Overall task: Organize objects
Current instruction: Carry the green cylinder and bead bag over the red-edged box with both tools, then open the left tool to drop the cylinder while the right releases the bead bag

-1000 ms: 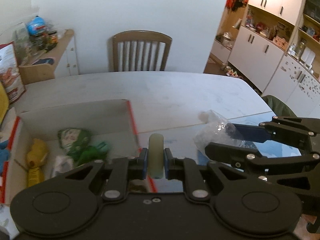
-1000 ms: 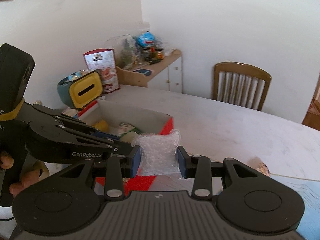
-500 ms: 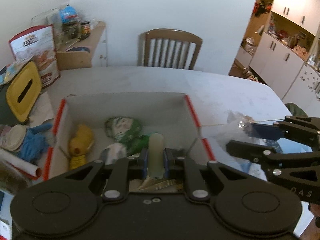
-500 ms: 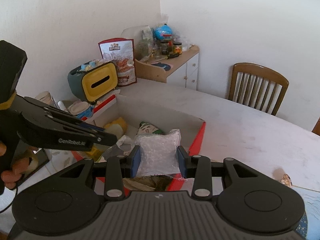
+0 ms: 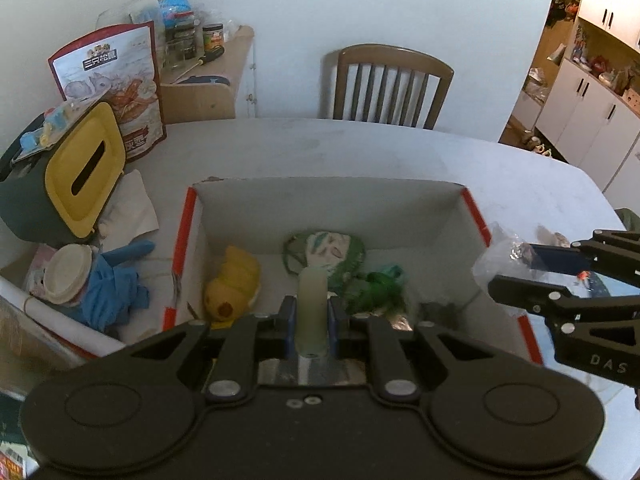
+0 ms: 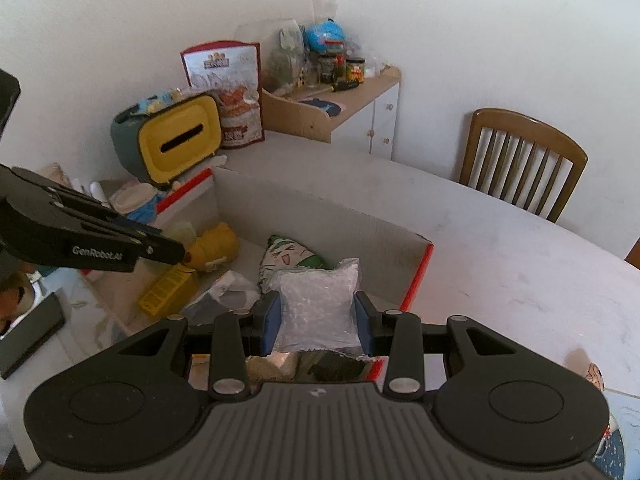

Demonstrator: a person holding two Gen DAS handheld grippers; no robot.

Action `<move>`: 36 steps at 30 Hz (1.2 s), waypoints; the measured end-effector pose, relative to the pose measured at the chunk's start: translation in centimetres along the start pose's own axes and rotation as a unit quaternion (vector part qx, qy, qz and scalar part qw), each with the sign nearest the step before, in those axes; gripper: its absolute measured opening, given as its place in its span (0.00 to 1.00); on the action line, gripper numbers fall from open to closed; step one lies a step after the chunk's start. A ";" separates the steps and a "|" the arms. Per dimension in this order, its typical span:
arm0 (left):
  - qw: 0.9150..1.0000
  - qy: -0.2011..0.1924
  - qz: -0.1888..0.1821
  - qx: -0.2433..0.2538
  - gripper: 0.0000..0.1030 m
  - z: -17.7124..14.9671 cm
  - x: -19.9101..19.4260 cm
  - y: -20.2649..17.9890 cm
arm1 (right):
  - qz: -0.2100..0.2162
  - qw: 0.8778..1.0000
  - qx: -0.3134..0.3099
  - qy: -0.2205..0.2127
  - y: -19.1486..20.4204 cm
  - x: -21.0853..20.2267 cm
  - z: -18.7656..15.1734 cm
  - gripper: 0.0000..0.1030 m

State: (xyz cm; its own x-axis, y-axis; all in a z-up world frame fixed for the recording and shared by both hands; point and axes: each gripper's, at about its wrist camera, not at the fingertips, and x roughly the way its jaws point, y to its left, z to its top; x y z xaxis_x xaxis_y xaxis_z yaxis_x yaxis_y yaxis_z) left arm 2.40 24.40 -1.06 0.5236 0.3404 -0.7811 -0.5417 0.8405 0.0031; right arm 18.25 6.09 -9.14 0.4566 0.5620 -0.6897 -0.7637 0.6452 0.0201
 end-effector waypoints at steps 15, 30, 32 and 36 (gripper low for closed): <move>0.999 0.026 0.009 0.029 0.13 2.5 5.9 0.2 | -0.009 0.999 -0.003 0.041 -0.1 7.2 1.2 0.37; 0.996 0.076 0.020 0.042 0.13 3.1 10.7 0.9 | -0.021 0.997 -0.003 0.078 0.3 12.5 1.8 0.37; 0.995 0.082 0.019 0.046 0.13 3.0 11.1 0.8 | -0.019 0.996 -0.006 0.083 0.5 12.9 2.0 0.37; 0.994 0.092 0.023 0.050 0.13 2.9 11.8 0.9 | -0.024 0.996 -0.012 0.091 0.7 13.5 2.2 0.37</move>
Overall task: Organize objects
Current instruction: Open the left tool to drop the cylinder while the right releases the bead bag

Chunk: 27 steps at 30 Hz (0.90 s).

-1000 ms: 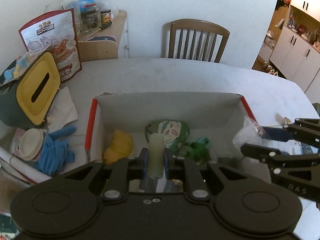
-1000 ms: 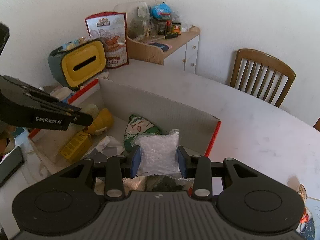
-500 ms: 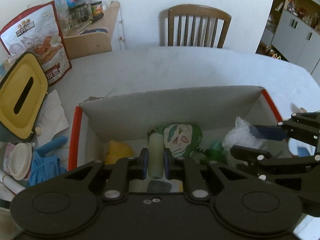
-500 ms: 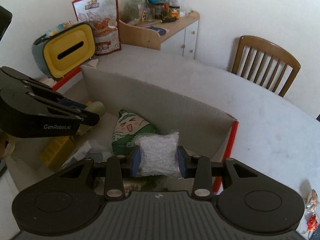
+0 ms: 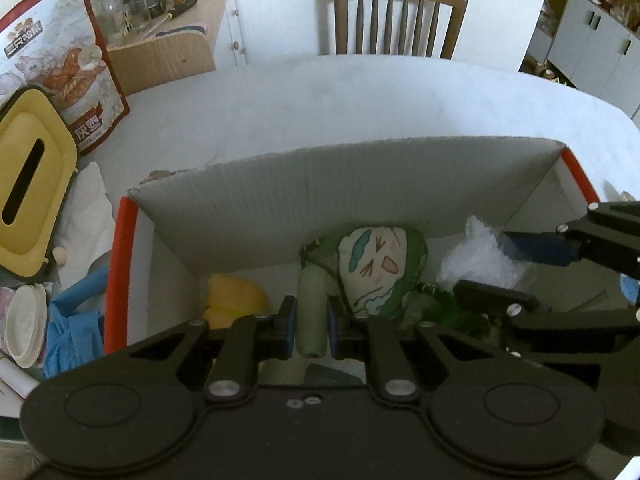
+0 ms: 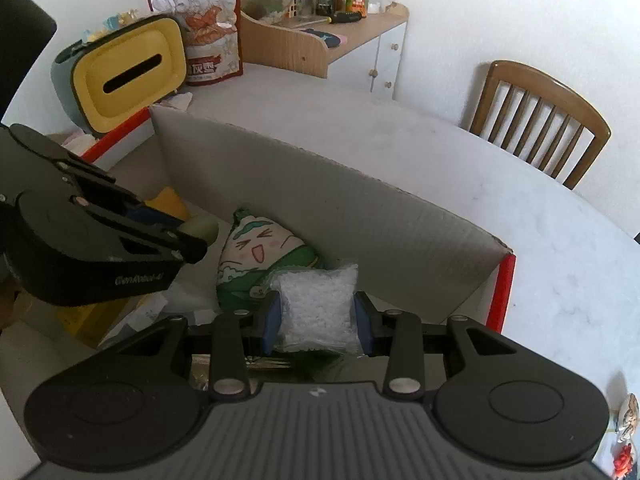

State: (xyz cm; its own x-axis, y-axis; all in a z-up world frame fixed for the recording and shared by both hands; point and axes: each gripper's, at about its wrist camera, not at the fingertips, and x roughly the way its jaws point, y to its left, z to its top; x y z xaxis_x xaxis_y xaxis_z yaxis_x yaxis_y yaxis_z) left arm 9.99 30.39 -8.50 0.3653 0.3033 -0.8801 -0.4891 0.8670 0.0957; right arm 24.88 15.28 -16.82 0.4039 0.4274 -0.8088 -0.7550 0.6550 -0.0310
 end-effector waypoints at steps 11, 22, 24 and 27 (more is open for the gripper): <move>0.999 0.040 -0.005 0.002 0.13 0.6 1.8 0.2 | 0.006 0.999 -0.015 0.029 0.5 0.9 0.1 0.37; 0.998 0.056 0.001 -0.002 0.22 0.8 2.6 0.5 | 0.012 0.999 -0.020 0.039 0.7 0.9 0.0 0.39; 0.999 0.054 0.002 -0.002 0.24 0.8 2.5 0.5 | 0.011 0.999 -0.020 0.036 0.6 0.8 -0.1 0.44; 0.999 0.049 0.001 0.000 0.28 0.8 2.2 0.5 | 0.017 0.999 -0.017 0.024 0.5 0.2 -0.2 0.53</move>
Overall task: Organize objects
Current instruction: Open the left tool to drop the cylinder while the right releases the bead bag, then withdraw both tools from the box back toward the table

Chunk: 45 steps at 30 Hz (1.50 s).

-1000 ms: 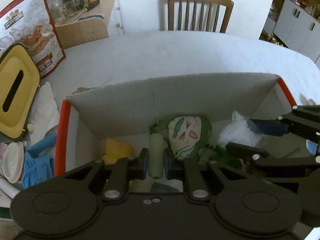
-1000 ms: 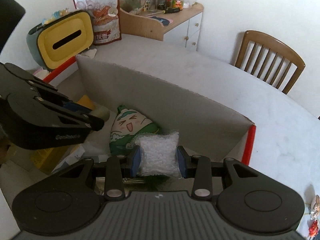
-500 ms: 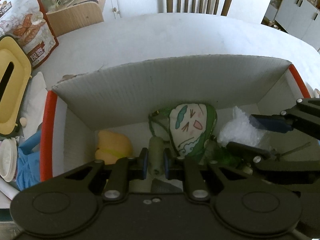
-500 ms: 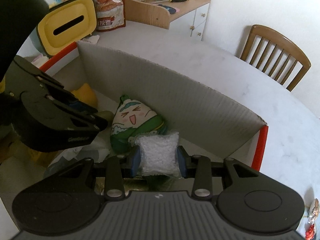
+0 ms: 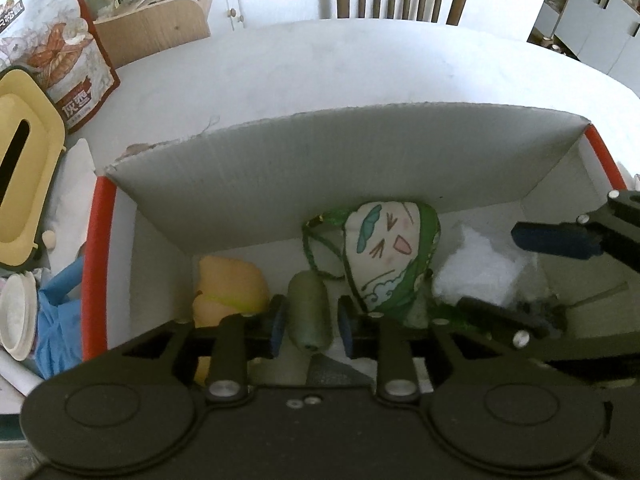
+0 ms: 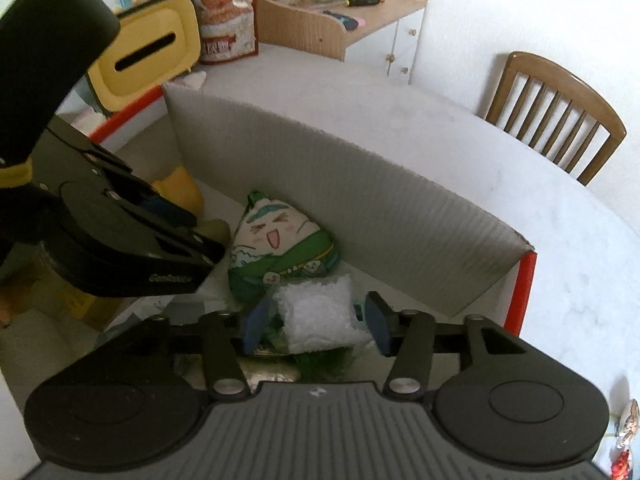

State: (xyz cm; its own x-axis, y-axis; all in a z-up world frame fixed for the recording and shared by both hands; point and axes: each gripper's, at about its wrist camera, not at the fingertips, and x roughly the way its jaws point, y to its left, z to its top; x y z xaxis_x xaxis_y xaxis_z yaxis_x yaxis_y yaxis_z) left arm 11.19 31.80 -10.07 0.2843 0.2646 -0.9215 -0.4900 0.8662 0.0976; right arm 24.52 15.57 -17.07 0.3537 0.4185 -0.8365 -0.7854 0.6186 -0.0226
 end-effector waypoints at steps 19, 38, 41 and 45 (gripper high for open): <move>0.998 -0.062 -0.013 -0.001 0.55 -1.7 -5.0 -0.9 | 0.028 0.998 0.018 -0.055 -0.5 -6.5 -0.7 0.55; 0.989 -0.144 -0.036 -0.015 0.66 -4.7 -12.8 -4.1 | 0.038 0.989 0.049 -0.132 -2.1 -15.4 -3.8 0.66; 0.987 -0.158 -0.034 -0.012 0.69 -5.1 -13.8 -5.0 | 0.041 0.987 0.060 -0.142 -2.8 -16.7 -4.6 0.68; 0.984 -0.173 -0.038 -0.008 0.73 -5.6 -15.0 -6.2 | 0.040 0.984 0.072 -0.156 -3.8 -18.4 -5.9 0.71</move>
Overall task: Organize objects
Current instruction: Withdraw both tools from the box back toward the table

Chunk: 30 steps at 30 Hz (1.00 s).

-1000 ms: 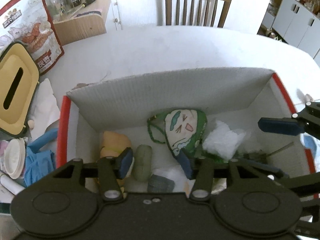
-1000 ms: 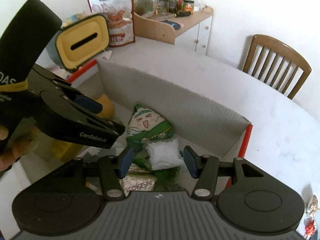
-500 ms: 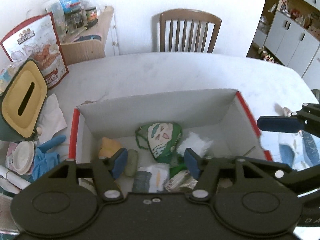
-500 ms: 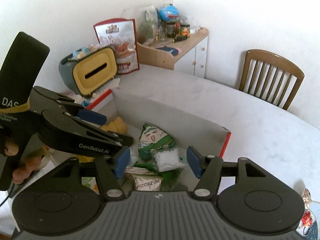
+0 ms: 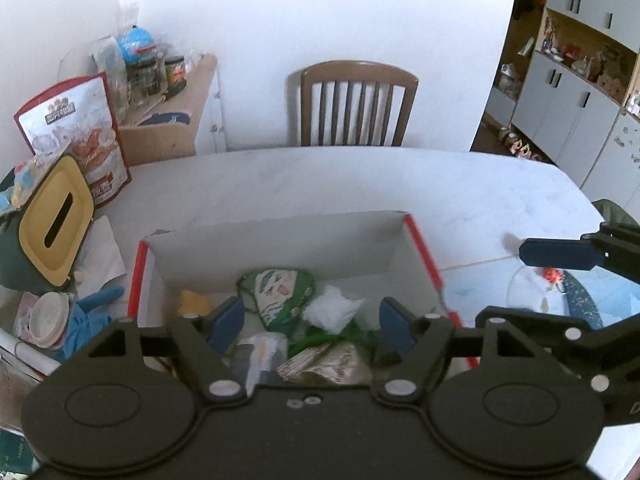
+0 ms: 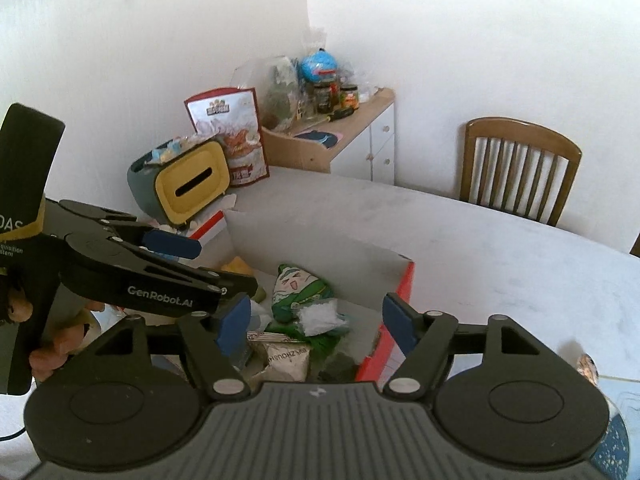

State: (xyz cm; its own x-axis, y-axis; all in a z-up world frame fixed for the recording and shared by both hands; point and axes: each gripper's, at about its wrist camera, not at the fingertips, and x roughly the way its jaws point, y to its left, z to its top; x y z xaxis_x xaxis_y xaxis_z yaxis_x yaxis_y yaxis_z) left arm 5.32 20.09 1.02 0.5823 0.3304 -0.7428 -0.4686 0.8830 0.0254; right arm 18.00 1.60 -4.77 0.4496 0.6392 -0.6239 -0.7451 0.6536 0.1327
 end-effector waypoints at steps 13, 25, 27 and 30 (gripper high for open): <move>1.000 -0.019 -0.020 0.007 0.84 -0.4 -1.5 -4.4 | -0.017 0.999 0.039 -0.021 -4.0 -4.7 -2.2 0.75; 0.997 -0.039 -0.045 0.044 0.99 -0.3 -0.8 -10.5 | -0.038 0.997 0.055 -0.023 -8.6 -7.6 -5.0 0.75; 0.997 -0.040 -0.048 0.049 0.99 0.0 -0.3 -11.7 | -0.043 0.997 0.062 -0.023 -9.6 -8.0 -5.4 0.75; 0.996 -0.035 -0.058 0.051 0.99 0.3 0.6 -13.5 | -0.052 0.996 0.071 -0.022 -11.2 -8.5 -6.2 0.75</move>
State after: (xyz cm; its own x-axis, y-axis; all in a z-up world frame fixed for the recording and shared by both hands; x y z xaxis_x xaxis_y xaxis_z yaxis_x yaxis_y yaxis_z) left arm 12.18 8.50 0.38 0.6757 0.2441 -0.6956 -0.3285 0.9444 0.0123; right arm 19.47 -13.73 -5.73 0.5444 0.5795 -0.6065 -0.6175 0.7662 0.1779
